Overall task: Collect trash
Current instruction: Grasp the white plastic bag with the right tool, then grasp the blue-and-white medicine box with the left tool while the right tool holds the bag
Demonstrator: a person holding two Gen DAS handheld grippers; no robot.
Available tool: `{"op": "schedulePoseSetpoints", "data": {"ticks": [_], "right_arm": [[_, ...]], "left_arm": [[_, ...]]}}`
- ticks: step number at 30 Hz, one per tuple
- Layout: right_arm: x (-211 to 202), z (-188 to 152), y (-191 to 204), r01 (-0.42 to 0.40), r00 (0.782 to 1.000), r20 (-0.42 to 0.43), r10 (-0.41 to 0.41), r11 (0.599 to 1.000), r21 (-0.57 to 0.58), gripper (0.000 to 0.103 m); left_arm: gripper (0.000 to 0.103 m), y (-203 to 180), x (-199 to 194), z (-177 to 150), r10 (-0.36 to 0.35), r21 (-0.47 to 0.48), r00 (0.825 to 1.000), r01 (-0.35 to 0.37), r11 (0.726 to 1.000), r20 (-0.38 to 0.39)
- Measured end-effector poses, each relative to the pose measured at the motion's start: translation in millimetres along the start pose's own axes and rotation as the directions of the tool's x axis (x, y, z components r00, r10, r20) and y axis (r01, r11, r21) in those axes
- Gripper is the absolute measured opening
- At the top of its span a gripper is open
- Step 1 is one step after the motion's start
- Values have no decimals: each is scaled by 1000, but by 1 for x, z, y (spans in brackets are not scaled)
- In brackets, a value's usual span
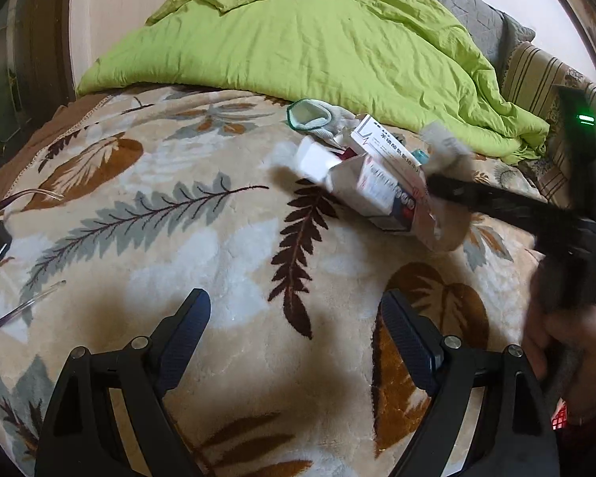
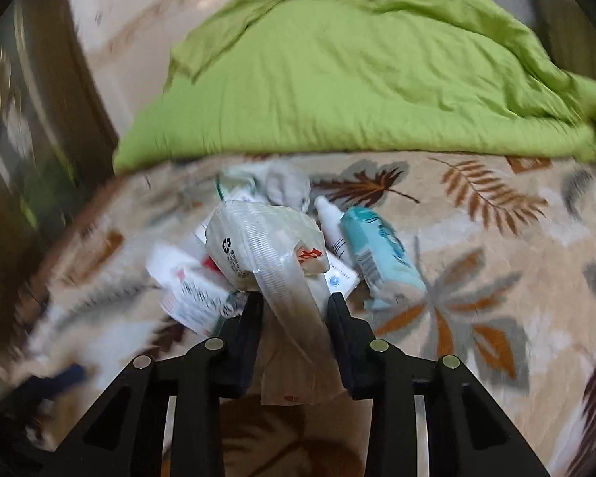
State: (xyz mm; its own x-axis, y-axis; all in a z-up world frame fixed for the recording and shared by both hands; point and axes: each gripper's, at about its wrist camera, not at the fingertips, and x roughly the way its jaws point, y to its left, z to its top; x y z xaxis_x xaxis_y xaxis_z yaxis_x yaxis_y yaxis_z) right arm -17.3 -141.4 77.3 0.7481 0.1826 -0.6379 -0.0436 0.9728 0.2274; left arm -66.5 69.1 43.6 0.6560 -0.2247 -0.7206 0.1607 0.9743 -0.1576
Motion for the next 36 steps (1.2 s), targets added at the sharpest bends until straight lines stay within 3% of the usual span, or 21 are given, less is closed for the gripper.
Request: {"op": "schedulePoseSetpoints", "data": {"ticks": [7,11,16,20,23,26,28,29,32,34,36], "right_arm": [[-58,-36,6,-8,997,77,0,995,103,36],[-67,-41,14,8,994,112,-13,999,50,36],[-60,-38,-1,1,994,109,-12,995,102,36],[-62,-34,-22,4,992,121,-24,986,168,36],[-65,-31,-36,26,989,137,-54,979,203,36],[-64,-31,-47,31,989,133,-65,968,248,36],[-63,-31,-52,29,990,125,-65,963,266,36],[-64,-31,-53,26,990,125,-62,963,270,36],[-66,-30,-52,18,990,132,-56,962,273,36],[-67,-30,-51,18,989,137,-57,963,268,36],[-69,-30,-50,21,988,145,-62,964,267,36]], "left_arm": [[87,0,0,4,-104,-52,995,103,993,-7],[87,6,1,14,-152,-116,988,154,981,26],[85,-5,-6,58,-172,-16,980,174,985,101],[85,-13,30,96,-184,72,982,180,981,46],[85,-12,62,104,-157,101,988,156,983,0],[85,-7,87,97,-214,68,972,221,973,-98],[85,-10,87,85,-298,61,941,310,949,-160],[85,-12,84,79,-310,71,935,326,943,-175],[85,-32,64,50,-346,160,905,391,906,-248],[85,-47,44,31,-386,216,876,453,865,-291],[85,-56,27,24,-369,275,891,436,857,-265]]}}
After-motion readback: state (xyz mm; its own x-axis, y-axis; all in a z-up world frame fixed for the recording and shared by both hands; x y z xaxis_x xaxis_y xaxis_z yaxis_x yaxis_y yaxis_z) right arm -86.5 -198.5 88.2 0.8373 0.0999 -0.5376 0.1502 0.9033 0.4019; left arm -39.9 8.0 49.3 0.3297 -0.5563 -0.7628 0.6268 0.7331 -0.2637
